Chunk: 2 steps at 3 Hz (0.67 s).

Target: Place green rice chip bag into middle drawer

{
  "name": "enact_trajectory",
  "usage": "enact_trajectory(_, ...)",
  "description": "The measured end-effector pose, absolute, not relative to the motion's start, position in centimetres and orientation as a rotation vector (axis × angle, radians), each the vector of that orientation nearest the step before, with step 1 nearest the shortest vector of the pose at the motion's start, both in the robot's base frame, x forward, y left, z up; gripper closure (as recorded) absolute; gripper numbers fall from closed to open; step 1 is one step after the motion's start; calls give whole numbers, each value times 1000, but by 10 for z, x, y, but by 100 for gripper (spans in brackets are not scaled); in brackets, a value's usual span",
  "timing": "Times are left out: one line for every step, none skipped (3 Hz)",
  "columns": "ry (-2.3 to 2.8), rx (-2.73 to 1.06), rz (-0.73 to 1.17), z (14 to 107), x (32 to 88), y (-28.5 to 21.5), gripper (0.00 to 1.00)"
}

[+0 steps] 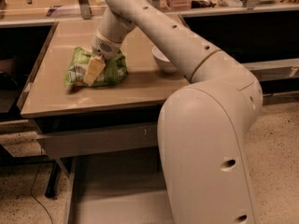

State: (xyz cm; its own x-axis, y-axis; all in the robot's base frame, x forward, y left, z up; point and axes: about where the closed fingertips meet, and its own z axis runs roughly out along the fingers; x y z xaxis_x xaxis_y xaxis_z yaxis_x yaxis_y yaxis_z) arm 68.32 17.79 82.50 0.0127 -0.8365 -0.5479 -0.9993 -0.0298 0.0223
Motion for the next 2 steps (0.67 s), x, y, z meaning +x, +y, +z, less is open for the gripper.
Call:
enact_trajectory(1881, -1925, 597, 825, 683, 178, 87)
enact_trajectory(1881, -1925, 597, 829, 683, 178, 100)
